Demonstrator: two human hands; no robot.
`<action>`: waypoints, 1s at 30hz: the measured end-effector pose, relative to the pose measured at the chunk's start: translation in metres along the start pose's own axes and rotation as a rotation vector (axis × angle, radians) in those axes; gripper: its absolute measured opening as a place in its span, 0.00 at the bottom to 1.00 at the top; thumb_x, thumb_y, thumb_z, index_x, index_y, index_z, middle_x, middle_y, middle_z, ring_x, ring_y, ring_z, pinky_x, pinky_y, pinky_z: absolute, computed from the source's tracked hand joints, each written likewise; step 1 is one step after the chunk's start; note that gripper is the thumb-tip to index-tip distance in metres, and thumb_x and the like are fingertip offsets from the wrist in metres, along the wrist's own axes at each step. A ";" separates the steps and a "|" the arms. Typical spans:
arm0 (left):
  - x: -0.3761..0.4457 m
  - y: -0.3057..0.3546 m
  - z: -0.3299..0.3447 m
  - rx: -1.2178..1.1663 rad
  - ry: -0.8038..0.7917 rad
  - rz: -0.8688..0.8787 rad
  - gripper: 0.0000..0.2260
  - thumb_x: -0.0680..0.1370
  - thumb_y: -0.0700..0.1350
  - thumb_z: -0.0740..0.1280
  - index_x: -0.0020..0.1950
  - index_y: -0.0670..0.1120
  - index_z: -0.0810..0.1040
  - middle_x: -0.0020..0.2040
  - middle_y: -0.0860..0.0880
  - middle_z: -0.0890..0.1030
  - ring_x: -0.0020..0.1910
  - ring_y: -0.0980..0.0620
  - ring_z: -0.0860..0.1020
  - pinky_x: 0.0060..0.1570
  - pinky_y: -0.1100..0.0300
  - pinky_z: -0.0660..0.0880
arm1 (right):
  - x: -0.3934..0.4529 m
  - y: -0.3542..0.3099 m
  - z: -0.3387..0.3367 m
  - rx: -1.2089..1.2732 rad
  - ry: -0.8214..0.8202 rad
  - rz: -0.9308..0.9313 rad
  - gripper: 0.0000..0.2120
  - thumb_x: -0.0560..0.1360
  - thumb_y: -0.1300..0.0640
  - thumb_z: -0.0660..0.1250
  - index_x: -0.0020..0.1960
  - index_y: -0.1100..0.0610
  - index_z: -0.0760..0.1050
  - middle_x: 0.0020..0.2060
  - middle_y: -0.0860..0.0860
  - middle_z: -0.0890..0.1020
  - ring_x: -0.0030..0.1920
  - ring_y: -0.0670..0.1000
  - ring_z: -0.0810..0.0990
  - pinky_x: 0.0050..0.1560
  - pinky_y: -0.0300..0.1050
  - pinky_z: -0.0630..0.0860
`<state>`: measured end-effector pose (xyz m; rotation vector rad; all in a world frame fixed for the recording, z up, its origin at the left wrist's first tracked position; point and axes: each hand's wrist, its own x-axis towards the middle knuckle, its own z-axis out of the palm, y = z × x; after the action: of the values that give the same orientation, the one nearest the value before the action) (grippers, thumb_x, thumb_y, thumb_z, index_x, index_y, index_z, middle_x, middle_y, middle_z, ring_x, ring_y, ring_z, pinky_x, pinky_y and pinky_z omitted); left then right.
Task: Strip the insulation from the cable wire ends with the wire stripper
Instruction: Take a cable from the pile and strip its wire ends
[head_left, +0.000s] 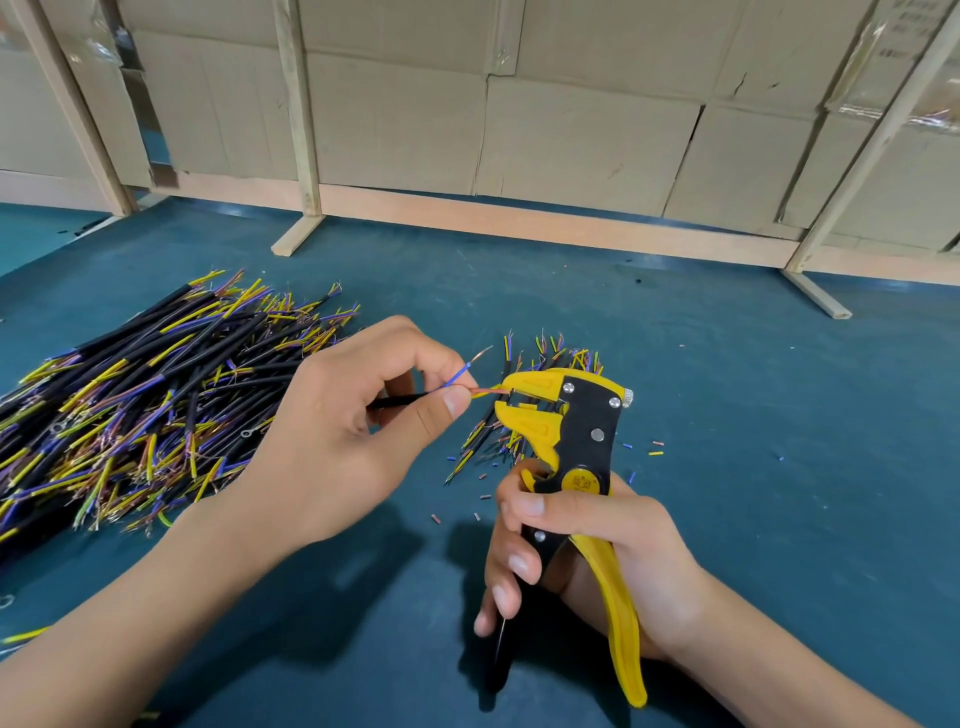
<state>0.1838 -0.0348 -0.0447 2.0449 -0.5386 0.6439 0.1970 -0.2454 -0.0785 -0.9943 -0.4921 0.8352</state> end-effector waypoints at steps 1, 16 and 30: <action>0.000 0.000 0.000 -0.020 -0.019 -0.009 0.03 0.78 0.41 0.68 0.45 0.45 0.80 0.39 0.53 0.75 0.34 0.48 0.70 0.35 0.64 0.66 | 0.000 0.000 0.000 0.003 -0.002 0.002 0.08 0.77 0.61 0.66 0.41 0.62 0.72 0.31 0.57 0.73 0.33 0.58 0.77 0.46 0.61 0.79; -0.002 -0.006 0.004 0.272 0.036 0.139 0.04 0.80 0.46 0.68 0.49 0.46 0.80 0.45 0.57 0.76 0.39 0.52 0.75 0.35 0.52 0.71 | 0.000 -0.001 0.000 -0.011 -0.011 -0.003 0.08 0.77 0.62 0.66 0.39 0.61 0.72 0.31 0.57 0.73 0.32 0.58 0.78 0.45 0.61 0.79; -0.002 -0.001 0.004 0.359 0.038 0.228 0.05 0.81 0.45 0.68 0.51 0.44 0.82 0.47 0.53 0.78 0.39 0.68 0.70 0.28 0.54 0.70 | 0.000 -0.002 0.004 0.006 0.031 0.007 0.10 0.76 0.59 0.67 0.39 0.62 0.71 0.27 0.56 0.71 0.28 0.57 0.76 0.40 0.57 0.80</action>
<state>0.1837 -0.0375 -0.0481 2.3177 -0.6794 0.9709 0.1951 -0.2436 -0.0752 -1.0020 -0.4597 0.8256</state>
